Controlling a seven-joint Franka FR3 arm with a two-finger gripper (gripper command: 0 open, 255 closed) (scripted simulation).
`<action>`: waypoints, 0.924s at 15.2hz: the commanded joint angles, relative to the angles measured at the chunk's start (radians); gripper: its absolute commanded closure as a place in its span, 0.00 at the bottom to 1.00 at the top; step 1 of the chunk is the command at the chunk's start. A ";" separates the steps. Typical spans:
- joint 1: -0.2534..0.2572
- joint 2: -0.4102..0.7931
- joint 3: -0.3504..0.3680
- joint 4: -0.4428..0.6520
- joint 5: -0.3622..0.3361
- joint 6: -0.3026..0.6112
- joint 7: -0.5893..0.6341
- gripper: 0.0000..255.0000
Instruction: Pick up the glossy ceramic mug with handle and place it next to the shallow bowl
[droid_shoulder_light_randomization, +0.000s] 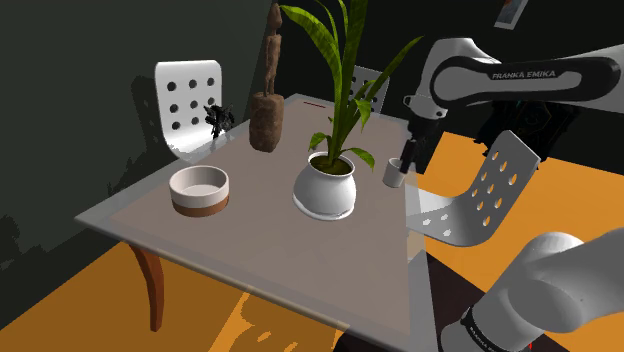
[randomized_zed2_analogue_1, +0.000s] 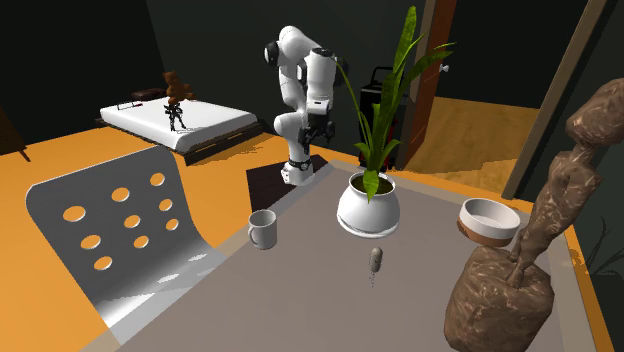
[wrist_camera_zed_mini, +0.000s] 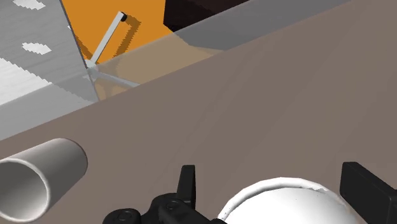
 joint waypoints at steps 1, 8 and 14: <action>-0.013 0.061 -0.032 0.020 -0.016 0.044 -0.037 0.00; -0.046 0.281 -0.126 0.127 -0.033 0.163 -0.156 0.00; -0.076 0.489 -0.190 0.264 0.000 0.237 -0.267 0.00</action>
